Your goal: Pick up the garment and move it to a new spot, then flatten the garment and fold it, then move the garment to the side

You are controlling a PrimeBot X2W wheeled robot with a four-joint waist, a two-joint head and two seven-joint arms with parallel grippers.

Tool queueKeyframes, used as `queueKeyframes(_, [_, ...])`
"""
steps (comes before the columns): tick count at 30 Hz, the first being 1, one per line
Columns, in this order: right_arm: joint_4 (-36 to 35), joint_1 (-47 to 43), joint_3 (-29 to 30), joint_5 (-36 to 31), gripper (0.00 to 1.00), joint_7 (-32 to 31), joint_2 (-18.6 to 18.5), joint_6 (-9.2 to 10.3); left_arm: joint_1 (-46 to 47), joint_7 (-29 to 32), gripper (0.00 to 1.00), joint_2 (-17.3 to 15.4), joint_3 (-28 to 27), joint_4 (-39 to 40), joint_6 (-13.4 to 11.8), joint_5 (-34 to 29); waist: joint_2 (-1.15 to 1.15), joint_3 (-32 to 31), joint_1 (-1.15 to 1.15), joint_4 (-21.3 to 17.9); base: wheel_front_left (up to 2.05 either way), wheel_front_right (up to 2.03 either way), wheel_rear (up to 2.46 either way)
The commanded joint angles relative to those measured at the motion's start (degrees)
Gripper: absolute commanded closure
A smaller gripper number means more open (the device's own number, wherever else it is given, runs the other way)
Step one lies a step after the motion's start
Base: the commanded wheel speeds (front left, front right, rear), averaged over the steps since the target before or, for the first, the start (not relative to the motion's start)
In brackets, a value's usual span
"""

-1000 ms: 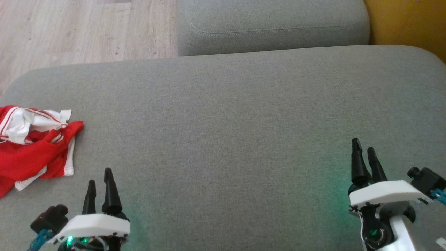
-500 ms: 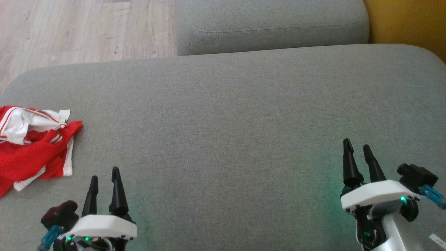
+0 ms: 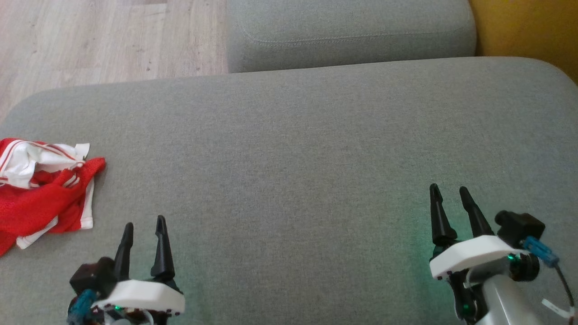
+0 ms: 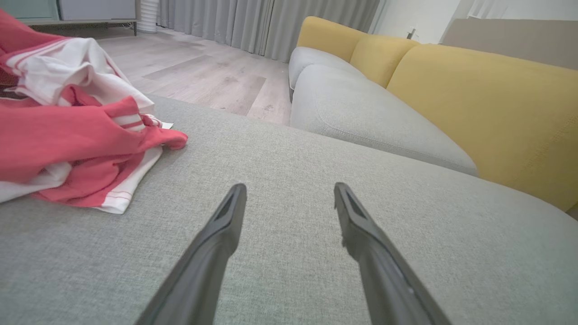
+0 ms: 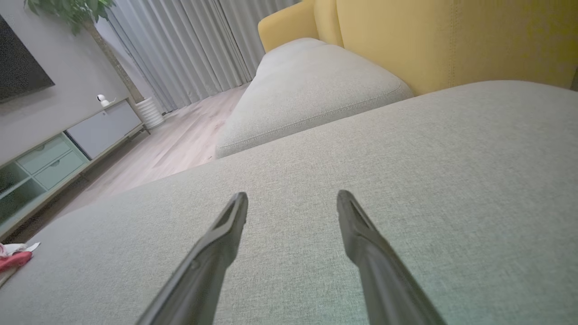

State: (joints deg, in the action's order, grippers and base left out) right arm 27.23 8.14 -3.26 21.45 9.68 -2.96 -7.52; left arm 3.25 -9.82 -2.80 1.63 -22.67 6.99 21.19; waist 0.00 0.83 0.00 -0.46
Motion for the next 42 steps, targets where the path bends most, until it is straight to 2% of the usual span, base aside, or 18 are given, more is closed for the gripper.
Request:
queueKeyframes(1, [-1.09,3.6,-1.51,-2.45,0.0,1.37,-0.43,0.03,2.78,-1.2,0.0,-0.78,-1.54,1.32,-0.47,-2.36,0.0,-0.03,0.0,-0.01,0.0,0.0,0.0])
queueKeyframes(24, [1.8,4.24,-2.81,-18.94,0.0,5.25,-0.16,0.03,1.33,-5.11,0.0,-0.46,-2.38,1.42,-0.32,-17.95,0.0,0.04,0.0,-0.04,0.0,0.0,0.0])
queueKeyframes(42, [1.24,3.69,-1.38,-19.57,0.0,5.31,0.04,0.03,1.1,-5.18,0.0,-0.19,-3.44,1.55,-0.28,-18.09,0.0,-0.14,0.0,0.16,0.0,0.0,0.0])
